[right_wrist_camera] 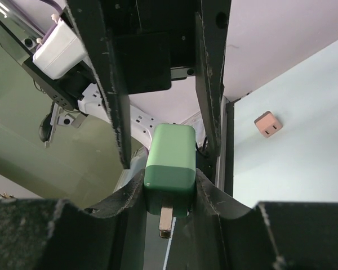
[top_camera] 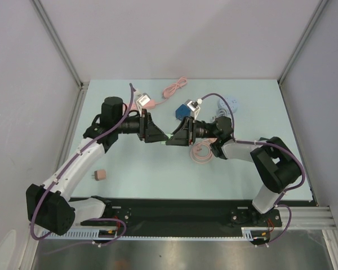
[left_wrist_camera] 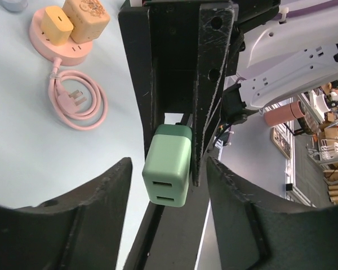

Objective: Insert the plug

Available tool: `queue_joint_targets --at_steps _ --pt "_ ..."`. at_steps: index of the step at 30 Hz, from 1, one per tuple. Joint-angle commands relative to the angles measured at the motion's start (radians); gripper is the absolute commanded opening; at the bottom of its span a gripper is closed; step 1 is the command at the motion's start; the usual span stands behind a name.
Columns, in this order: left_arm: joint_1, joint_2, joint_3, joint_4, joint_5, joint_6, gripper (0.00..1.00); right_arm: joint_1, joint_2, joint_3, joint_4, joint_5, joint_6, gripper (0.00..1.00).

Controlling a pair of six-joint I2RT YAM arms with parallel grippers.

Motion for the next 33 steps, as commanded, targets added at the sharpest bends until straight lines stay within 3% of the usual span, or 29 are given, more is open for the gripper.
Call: queue_joint_targets --at_steps 1,5,10,11,17,21,30,33 --pt "-0.006 -0.004 -0.010 0.039 0.036 0.018 0.58 0.007 -0.028 0.010 0.182 0.005 -0.005 0.00" --pt "-0.008 -0.010 -0.040 0.085 0.070 -0.018 0.44 0.007 -0.032 0.006 0.182 0.010 -0.009 0.00" --pt "-0.020 -0.021 -0.071 0.196 0.102 -0.112 0.08 0.009 0.004 0.029 0.180 0.016 0.017 0.00" --pt "-0.023 -0.021 -0.076 0.214 0.107 -0.155 0.02 0.007 0.022 0.032 0.182 0.016 0.026 0.04" --pt "-0.024 -0.019 -0.042 0.202 0.029 -0.246 0.00 -0.013 0.030 0.024 0.183 0.074 0.047 0.52" --pt "-0.021 0.005 0.018 0.081 -0.071 -0.192 0.00 -0.042 0.039 0.015 0.156 0.114 0.047 0.60" --pt "0.006 0.076 0.144 -0.080 -0.204 -0.115 0.00 -0.099 0.099 0.024 0.057 0.150 0.011 0.63" --pt "0.044 0.085 0.196 -0.177 -0.374 -0.123 0.00 -0.114 0.103 0.029 0.050 0.157 0.012 0.62"
